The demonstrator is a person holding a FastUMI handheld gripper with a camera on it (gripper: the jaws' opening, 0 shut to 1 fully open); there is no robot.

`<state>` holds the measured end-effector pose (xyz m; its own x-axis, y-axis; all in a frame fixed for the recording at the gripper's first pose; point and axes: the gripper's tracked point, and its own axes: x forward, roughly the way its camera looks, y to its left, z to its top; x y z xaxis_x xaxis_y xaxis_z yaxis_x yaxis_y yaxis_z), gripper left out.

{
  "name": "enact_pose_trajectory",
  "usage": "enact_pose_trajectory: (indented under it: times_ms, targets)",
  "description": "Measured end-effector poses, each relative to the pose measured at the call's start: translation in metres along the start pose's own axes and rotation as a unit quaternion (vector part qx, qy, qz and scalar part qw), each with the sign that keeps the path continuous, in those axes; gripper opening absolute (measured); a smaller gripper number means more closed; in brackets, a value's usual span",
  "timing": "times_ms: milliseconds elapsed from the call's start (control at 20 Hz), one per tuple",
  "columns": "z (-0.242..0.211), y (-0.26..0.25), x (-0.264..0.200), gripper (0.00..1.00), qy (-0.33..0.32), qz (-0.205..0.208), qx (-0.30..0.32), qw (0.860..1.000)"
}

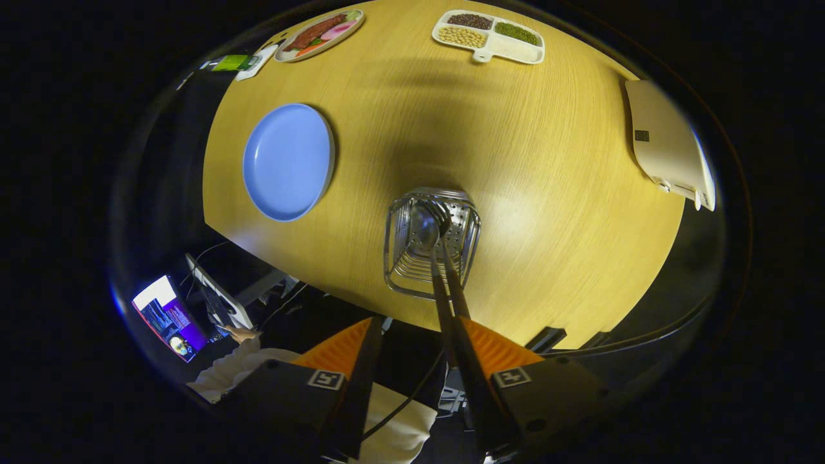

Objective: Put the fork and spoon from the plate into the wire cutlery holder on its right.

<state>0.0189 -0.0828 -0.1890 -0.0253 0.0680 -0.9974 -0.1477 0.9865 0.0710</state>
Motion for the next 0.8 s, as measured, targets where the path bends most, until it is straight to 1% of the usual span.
enact_pose_trajectory:
  times_ms: [50,200,350,500,700,800]
  targets:
    - [-0.001,0.004,-0.003,0.74,-0.011,0.006,-0.003,1.000]
    - [-0.004,0.014,-0.015,1.00,-0.046,0.020,-0.013,0.999]
    - [-0.006,0.023,-0.028,1.00,-0.092,0.033,-0.013,0.995]
    - [-0.007,0.033,-0.042,1.00,-0.149,0.051,-0.014,0.987]
    - [-0.008,0.046,-0.060,1.00,-0.237,0.069,-0.004,0.969]
    - [-0.008,0.052,-0.073,1.00,-0.284,0.071,-0.003,0.956]
